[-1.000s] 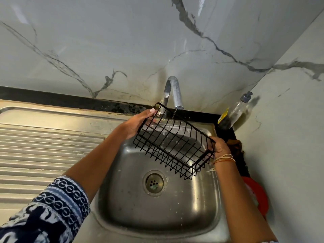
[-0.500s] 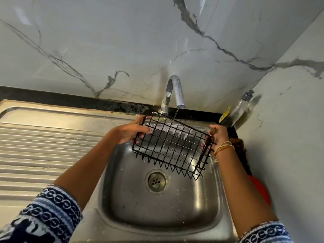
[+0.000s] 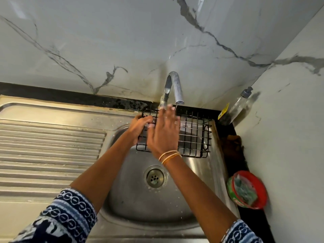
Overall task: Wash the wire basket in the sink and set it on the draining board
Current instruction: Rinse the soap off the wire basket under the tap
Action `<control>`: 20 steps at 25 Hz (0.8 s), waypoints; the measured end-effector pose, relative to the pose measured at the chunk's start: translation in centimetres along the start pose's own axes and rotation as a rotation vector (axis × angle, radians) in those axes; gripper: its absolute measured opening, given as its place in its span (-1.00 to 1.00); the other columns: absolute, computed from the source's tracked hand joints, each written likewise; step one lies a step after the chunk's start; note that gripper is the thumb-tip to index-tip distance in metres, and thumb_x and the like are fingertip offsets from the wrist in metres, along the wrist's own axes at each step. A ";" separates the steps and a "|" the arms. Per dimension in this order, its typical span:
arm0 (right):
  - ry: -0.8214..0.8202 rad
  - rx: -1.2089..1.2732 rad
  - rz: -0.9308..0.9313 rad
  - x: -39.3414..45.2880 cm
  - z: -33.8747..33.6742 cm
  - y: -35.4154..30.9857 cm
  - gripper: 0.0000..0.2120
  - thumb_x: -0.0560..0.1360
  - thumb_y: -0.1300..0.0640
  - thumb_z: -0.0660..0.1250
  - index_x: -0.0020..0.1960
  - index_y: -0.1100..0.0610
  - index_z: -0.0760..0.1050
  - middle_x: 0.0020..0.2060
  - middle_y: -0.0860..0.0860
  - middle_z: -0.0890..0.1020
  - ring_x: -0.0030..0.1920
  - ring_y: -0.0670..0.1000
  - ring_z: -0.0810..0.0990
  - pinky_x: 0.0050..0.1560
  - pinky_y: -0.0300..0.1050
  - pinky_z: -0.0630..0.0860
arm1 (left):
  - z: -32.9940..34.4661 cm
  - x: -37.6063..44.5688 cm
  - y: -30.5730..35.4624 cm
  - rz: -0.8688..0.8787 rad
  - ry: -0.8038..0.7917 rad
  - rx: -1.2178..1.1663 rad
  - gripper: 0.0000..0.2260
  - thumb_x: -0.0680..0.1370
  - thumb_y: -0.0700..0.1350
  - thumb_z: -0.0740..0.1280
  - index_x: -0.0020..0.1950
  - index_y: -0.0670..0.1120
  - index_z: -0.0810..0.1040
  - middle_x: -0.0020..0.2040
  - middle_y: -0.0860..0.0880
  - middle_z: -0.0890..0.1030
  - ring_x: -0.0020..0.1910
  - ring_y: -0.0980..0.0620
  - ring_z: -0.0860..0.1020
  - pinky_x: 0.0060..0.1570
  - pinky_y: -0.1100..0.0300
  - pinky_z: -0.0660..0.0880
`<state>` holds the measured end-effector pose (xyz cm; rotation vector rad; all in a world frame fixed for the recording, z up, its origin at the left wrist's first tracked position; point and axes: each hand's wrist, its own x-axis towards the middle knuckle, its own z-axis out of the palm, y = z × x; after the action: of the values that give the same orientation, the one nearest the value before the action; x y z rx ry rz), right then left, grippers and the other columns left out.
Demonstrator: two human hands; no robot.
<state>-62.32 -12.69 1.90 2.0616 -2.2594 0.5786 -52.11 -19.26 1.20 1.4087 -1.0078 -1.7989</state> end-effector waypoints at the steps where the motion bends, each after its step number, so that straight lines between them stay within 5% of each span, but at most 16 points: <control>1: -0.031 -0.039 -0.169 -0.5 0.1 -0.1 -0.36 0.56 -0.08 -0.03 0.56 0.16 -0.04 0.56 0.12 -0.04 0.56 0.10 -0.11 0.52 0.19 -0.11 | -0.5 0.0 -0.1 -0.017 -0.010 -0.027 -0.37 0.23 0.15 0.46 0.17 -0.19 0.54 0.08 -0.24 0.60 -0.03 -0.11 0.53 -0.05 0.03 0.49; 3: -0.034 -0.097 -0.300 -0.1 -0.4 2.6 -0.42 0.57 -0.06 -0.02 0.56 0.03 -0.02 0.56 0.04 0.00 0.56 0.07 -0.08 0.50 0.25 -0.02 | -1.6 -0.8 -0.2 -0.056 -0.007 -0.019 -0.64 0.30 0.13 0.41 -0.08 -0.10 0.55 -0.21 -0.11 0.53 -0.21 -0.09 0.45 -0.25 0.13 0.38; 7: 0.054 -0.058 0.145 0.4 -0.2 5.1 -0.42 0.58 -0.11 -0.07 0.56 0.03 -0.01 0.55 0.05 0.04 0.55 0.12 -0.06 0.48 0.28 0.03 | -2.2 -0.7 -0.7 -0.106 0.078 -0.006 -0.80 0.44 0.05 0.35 -0.20 -0.04 0.42 -0.33 -0.02 0.37 -0.36 0.05 0.33 -0.37 0.20 0.28; 10: -0.031 -0.033 -0.159 -0.9 0.4 0.0 -0.41 0.56 -0.06 -0.06 0.56 0.07 0.03 0.56 0.01 0.03 0.56 0.04 -0.05 0.50 0.27 -0.06 | -0.8 -0.8 -0.4 -0.086 -0.051 -0.048 -0.65 0.29 0.12 0.41 -0.08 -0.10 0.59 -0.16 -0.13 0.55 -0.19 -0.06 0.54 -0.16 0.10 0.48; 12: -0.044 -0.075 -0.282 0.1 -0.6 1.8 -0.44 0.55 -0.04 -0.05 0.54 0.00 0.09 0.54 -0.02 0.11 0.55 0.01 0.03 0.48 0.29 0.00 | -0.8 -1.0 -0.2 -0.100 -0.035 -0.042 -0.65 0.27 0.14 0.41 -0.11 -0.09 0.56 -0.21 -0.09 0.53 -0.24 -0.03 0.52 -0.25 0.16 0.47; 17: 0.063 -0.047 0.243 -0.3 -0.5 6.1 -0.40 0.58 -0.08 -0.03 0.57 0.06 -0.05 0.56 0.04 -0.01 0.55 0.11 -0.08 0.49 0.30 -0.05 | -1.2 -0.9 -0.4 -0.147 0.020 0.038 -0.72 0.28 0.12 0.40 -0.25 0.00 0.37 -0.32 0.00 0.32 -0.36 0.06 0.28 -0.37 0.19 0.25; 20: -0.056 -0.059 -0.160 -0.7 0.1 1.9 -0.42 0.58 -0.06 -0.05 0.57 0.02 -0.05 0.56 0.02 -0.02 0.56 0.09 -0.09 0.51 0.25 -0.08 | -0.1 -1.0 -0.4 -0.096 -0.032 0.028 -0.80 0.44 0.08 0.37 -0.20 -0.03 0.48 -0.30 -0.02 0.41 -0.29 0.03 0.37 -0.30 0.17 0.31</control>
<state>-64.09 -11.92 1.17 2.2286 -2.0856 0.4449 -51.80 -18.21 1.35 1.4717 -1.0003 -1.8886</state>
